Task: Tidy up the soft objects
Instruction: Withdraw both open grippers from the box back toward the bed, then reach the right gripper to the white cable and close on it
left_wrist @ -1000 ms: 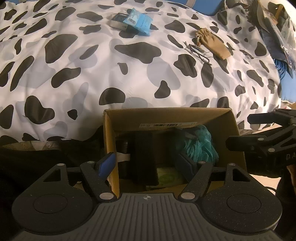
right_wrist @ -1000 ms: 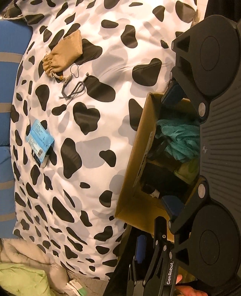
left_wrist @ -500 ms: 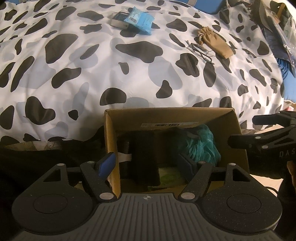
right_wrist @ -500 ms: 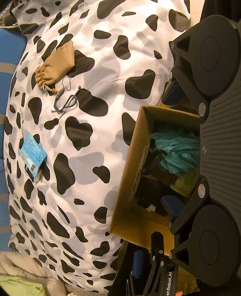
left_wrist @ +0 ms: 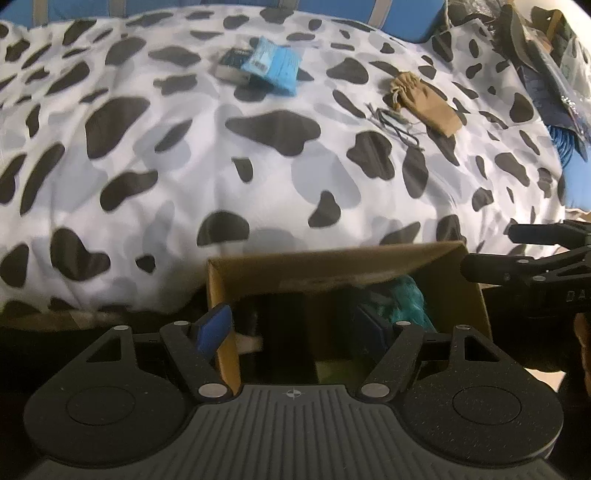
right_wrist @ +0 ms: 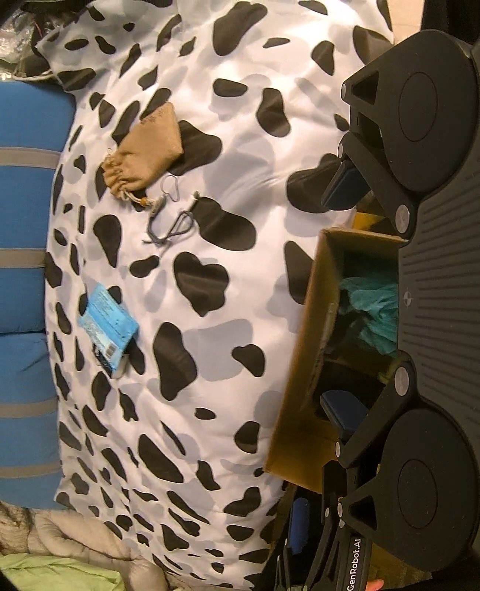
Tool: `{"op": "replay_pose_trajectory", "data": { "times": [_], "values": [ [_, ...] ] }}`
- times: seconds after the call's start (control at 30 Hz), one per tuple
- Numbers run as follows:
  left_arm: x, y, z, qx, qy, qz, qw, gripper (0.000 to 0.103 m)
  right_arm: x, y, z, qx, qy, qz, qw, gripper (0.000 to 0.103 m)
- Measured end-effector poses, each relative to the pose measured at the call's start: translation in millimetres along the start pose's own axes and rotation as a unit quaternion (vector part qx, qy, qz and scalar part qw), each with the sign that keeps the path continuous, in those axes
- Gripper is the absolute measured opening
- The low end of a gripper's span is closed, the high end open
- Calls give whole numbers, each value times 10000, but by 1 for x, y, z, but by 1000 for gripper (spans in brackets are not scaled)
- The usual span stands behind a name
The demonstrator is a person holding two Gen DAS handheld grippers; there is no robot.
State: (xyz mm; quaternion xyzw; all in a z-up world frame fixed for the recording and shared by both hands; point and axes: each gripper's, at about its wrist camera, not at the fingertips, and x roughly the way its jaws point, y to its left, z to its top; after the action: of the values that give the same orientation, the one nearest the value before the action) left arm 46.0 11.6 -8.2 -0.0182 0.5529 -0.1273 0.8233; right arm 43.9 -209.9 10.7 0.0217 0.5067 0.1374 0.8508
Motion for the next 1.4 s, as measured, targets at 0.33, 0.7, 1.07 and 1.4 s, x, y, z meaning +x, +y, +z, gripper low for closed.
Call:
{"op": "replay_pose_trajectory", "data": {
  "times": [0.33, 0.7, 1.07, 1.4],
  "values": [
    [-1, 0, 25, 219, -316, 61, 9992, 73, 2, -8, 22, -288, -439, -253, 9983, 103],
    [10, 10, 64, 339, -549, 110, 9979, 73, 21, -30, 61, -651, -704, -422, 9945, 102],
    [30, 25, 100, 226, -697, -46, 9973, 73, 60, -50, 99, -953, -623, -415, 9926, 90],
    [38, 26, 124, 182, -745, -130, 9970, 73, 97, -69, 121, -401, -359, -73, 9985, 66]
  ]
}}
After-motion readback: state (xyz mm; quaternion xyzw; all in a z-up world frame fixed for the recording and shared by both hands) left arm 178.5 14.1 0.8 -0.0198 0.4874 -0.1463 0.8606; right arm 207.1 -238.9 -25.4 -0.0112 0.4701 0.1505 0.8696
